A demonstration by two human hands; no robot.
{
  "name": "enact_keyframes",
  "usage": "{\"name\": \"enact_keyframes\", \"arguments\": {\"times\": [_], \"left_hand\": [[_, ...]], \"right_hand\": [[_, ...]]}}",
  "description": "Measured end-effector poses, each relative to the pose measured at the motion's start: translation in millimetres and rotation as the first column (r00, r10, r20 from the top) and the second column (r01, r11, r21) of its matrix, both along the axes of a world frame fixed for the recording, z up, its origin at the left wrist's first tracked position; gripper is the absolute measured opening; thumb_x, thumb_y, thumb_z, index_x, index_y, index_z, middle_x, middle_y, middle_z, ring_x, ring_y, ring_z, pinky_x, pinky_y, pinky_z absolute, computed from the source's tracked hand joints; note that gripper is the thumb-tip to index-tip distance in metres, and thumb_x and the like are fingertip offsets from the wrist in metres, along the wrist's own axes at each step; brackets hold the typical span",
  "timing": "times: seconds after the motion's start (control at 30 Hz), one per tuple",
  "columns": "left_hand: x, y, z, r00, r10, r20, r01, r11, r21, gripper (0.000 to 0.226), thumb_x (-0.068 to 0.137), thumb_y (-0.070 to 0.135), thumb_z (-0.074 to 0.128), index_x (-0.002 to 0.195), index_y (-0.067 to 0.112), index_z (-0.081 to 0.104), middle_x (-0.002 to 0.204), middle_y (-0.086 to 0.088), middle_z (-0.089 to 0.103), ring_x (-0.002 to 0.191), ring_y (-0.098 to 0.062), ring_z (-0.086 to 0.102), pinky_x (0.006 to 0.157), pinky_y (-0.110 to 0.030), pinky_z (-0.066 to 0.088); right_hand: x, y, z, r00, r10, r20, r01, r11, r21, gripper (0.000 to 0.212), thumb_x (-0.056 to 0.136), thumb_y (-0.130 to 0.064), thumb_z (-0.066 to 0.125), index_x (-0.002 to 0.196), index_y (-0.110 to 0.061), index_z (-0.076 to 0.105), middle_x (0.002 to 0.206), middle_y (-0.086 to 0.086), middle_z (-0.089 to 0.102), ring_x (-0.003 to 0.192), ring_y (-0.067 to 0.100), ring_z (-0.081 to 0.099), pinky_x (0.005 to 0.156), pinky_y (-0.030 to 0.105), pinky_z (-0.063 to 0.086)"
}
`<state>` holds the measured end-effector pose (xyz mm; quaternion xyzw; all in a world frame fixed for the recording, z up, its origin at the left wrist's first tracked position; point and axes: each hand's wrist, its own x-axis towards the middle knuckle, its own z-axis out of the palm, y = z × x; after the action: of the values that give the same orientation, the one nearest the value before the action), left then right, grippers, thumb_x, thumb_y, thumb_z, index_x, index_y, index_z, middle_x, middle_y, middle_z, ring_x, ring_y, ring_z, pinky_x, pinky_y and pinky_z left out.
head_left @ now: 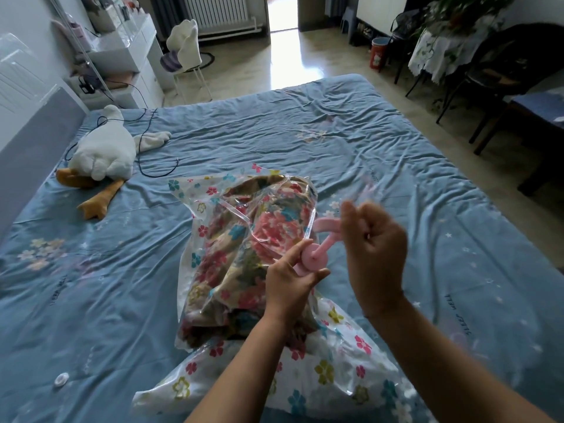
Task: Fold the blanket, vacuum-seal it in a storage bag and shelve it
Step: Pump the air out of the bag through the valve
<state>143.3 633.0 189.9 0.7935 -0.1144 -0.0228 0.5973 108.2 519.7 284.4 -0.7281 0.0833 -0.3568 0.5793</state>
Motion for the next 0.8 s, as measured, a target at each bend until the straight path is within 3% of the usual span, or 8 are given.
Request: {"name": "enact_keyframes", "arguments": {"times": [0.1,0.17,0.33,0.4,0.5,0.6,0.7,0.8], "left_hand": [[-2.6,-1.0,1.0,1.0,-0.009,0.001,0.009,1.0,-0.002,0.057,0.065,0.028,0.086,0.119,0.023,0.068,0.11,0.009,0.072,0.104,-0.003,0.066,0.092,-0.033,0.055],[-3.5,0.3,3.8,1.0,-0.006,0.002,0.006,1.0,-0.02,0.055,0.065,0.029,0.086,0.116,0.027,0.067,0.108,0.011,0.072,0.102,-0.001,0.066,0.091,-0.029,0.055],[2.2,1.9,1.9,1.0,-0.003,0.023,0.002,1.0,0.012,0.067,0.065,0.024,0.088,0.125,0.029,0.058,0.121,0.006,0.067,0.114,-0.003,0.062,0.1,-0.035,0.051],[2.1,1.1,1.6,1.0,-0.006,0.016,0.005,1.0,0.014,0.068,0.063,0.032,0.088,0.124,0.029,0.059,0.121,0.008,0.066,0.114,-0.004,0.062,0.099,-0.036,0.051],[-0.2,0.3,-0.6,1.0,-0.004,-0.001,0.004,1.0,-0.001,0.065,0.062,0.041,0.083,0.122,0.022,0.066,0.115,0.006,0.07,0.108,-0.004,0.065,0.095,-0.034,0.053],[-3.7,1.0,1.0,1.0,0.0,-0.005,0.0,1.0,-0.01,0.053,0.067,0.019,0.087,0.112,0.037,0.065,0.109,0.012,0.071,0.103,0.001,0.065,0.091,-0.021,0.051],[2.7,3.2,2.6,1.0,-0.001,0.01,0.001,1.0,-0.008,0.059,0.067,0.022,0.087,0.121,0.024,0.064,0.116,0.006,0.07,0.11,-0.004,0.064,0.096,-0.032,0.052],[7.2,3.3,2.5,1.0,0.006,0.015,-0.006,1.0,-0.003,0.066,0.066,0.023,0.088,0.125,0.029,0.058,0.122,0.006,0.066,0.115,-0.005,0.062,0.101,-0.035,0.05]], "right_hand": [[3.5,-3.7,-49.3,0.931,-0.015,-0.364,-0.051,0.984,-0.172,0.058,0.087,-0.066,0.048,0.055,-0.019,0.04,0.048,-0.006,0.045,0.047,0.011,0.044,0.053,0.036,0.041],[4.3,-5.7,-51.0,0.909,-0.015,-0.417,-0.068,0.981,-0.184,0.053,0.082,-0.063,0.053,0.054,-0.02,0.041,0.048,-0.008,0.038,0.047,0.007,0.035,0.053,0.034,0.038],[-3.4,-2.7,28.8,0.996,-0.017,0.09,0.012,0.998,0.057,0.058,0.089,-0.035,0.065,0.055,0.002,0.037,0.047,0.013,0.03,0.047,0.01,0.027,0.044,0.021,0.028],[-2.5,1.1,25.3,0.989,-0.049,0.138,0.044,0.998,0.043,0.053,0.089,-0.04,0.061,0.055,-0.008,0.037,0.046,0.011,0.035,0.043,0.02,0.035,0.043,0.027,0.032],[-0.1,3.3,-25.6,0.986,-0.022,-0.164,0.01,0.997,-0.077,0.056,0.089,-0.061,0.053,0.056,-0.018,0.037,0.048,-0.001,0.055,0.047,0.019,0.055,0.049,0.032,0.044],[3.1,0.8,-54.4,0.903,-0.02,-0.429,-0.054,0.986,-0.159,0.058,0.08,-0.068,0.052,0.05,-0.022,0.035,0.044,-0.008,0.035,0.047,0.01,0.036,0.051,0.03,0.035],[2.5,-0.7,-17.3,0.972,0.041,-0.231,-0.055,0.997,-0.055,0.066,0.083,-0.063,0.059,0.051,-0.009,0.039,0.046,-0.003,0.042,0.044,0.011,0.036,0.049,0.031,0.034],[-1.4,2.4,26.1,0.993,0.08,0.09,-0.092,0.986,0.14,0.058,0.087,-0.045,0.064,0.059,-0.002,0.038,0.065,0.037,0.06,0.054,0.045,0.056,0.053,0.044,0.042]]}}
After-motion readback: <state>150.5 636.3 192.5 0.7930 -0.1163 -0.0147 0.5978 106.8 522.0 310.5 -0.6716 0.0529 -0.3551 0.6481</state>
